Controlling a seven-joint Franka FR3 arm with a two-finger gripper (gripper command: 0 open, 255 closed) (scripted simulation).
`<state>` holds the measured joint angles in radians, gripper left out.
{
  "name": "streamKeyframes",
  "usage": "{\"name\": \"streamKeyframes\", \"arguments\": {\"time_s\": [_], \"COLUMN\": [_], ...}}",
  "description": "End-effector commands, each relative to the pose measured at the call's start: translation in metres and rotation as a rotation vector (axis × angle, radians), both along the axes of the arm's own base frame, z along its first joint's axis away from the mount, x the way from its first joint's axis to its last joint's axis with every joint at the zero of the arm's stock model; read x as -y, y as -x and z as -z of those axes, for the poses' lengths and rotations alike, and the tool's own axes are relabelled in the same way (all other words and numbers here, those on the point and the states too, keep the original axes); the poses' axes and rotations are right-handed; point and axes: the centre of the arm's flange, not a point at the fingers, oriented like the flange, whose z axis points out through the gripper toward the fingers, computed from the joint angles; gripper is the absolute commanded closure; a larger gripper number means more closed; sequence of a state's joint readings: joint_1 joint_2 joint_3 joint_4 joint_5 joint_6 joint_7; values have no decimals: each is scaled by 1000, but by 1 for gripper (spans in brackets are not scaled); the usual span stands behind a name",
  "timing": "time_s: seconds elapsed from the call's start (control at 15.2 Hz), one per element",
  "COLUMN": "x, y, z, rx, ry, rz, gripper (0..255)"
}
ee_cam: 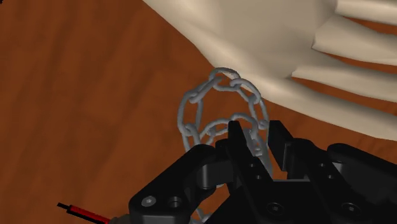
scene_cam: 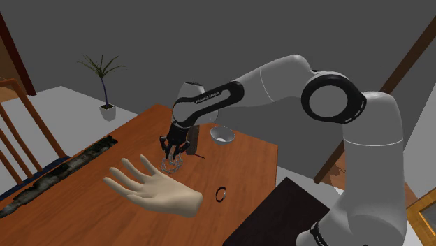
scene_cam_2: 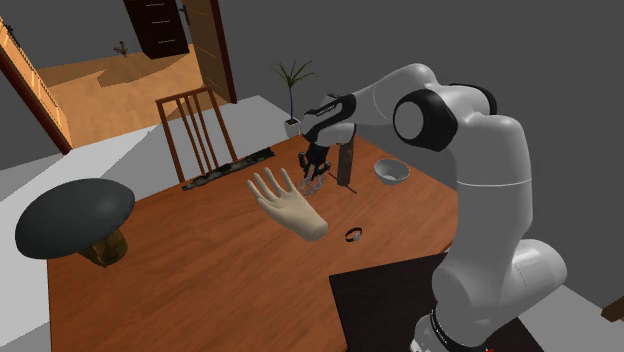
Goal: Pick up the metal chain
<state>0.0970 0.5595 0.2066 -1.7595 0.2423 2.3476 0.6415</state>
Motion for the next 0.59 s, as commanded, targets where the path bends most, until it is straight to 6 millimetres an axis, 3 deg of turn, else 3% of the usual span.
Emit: {"name": "streamKeyframes", "arguments": {"time_s": [0.0, 0.4, 0.53], "x": [0, 0, 0], "y": [-1, -1, -1], "z": [-12, -44, -45], "rx": [0, 0, 0], "ry": [0, 0, 0], "rz": [0, 0, 0], "gripper": [255, 255, 255]}}
